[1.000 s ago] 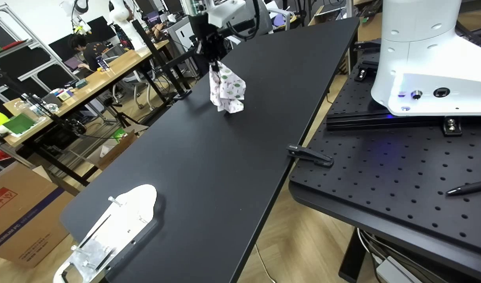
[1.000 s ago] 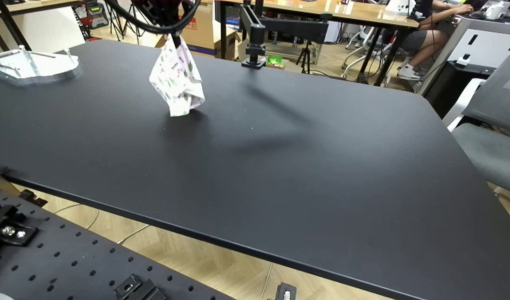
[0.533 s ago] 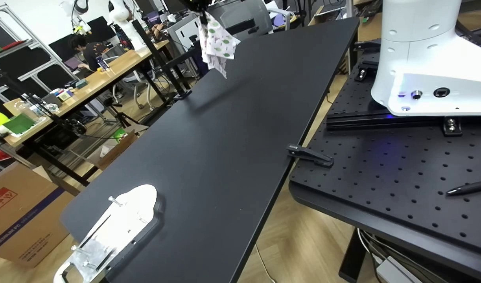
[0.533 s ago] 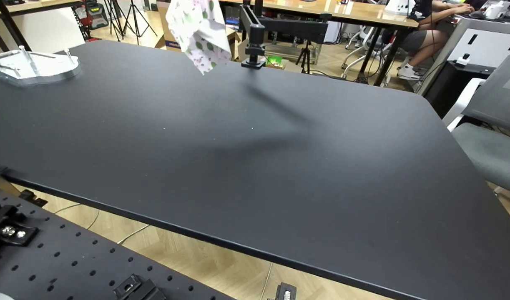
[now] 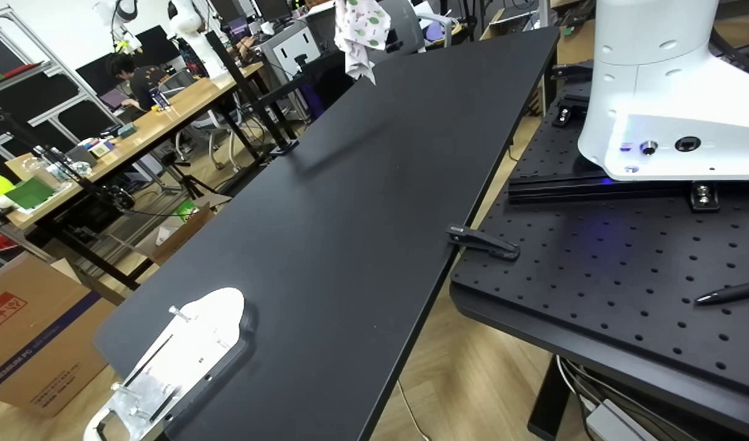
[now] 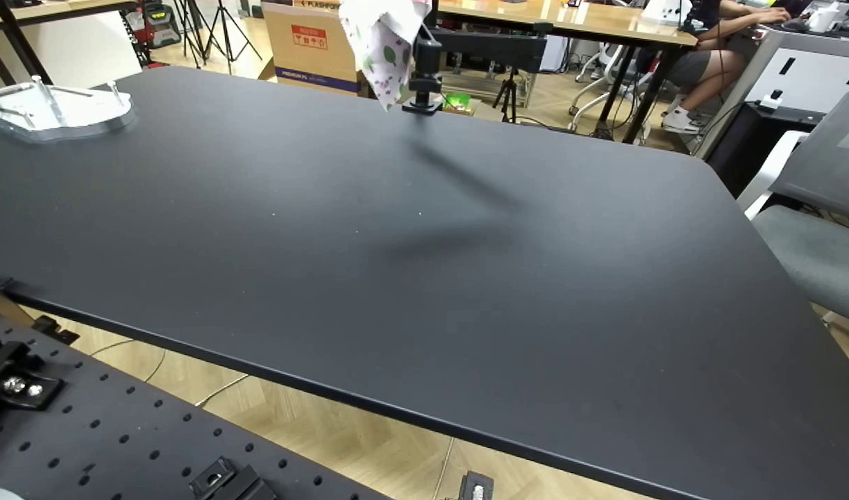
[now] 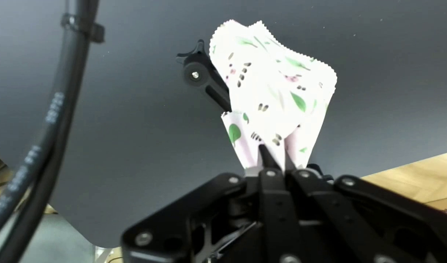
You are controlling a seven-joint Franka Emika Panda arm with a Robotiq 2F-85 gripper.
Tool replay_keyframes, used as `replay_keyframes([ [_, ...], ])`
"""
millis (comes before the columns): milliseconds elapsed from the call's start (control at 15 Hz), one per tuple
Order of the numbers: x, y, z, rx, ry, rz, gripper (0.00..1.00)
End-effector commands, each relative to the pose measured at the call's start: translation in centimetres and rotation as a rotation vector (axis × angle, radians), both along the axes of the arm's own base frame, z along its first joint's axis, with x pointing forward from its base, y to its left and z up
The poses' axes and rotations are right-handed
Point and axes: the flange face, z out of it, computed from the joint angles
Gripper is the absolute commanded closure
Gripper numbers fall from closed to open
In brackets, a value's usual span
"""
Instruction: Pick up the cloth from the table and put it on on the tripod.
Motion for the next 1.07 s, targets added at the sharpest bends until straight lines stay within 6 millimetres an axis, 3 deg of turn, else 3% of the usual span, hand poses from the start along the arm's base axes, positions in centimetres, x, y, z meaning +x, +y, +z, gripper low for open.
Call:
replay_keyframes([
  [0,-0.6,-2.5,1.1,0.013,-0.001,-0.141,0.99],
  [533,-1.8,-6.5,-0.8,0.032,0.04,-0.309,0.99],
  [1000,-1.5,-4.5,-3.3,0.043,0.105,-0.264,0.99],
])
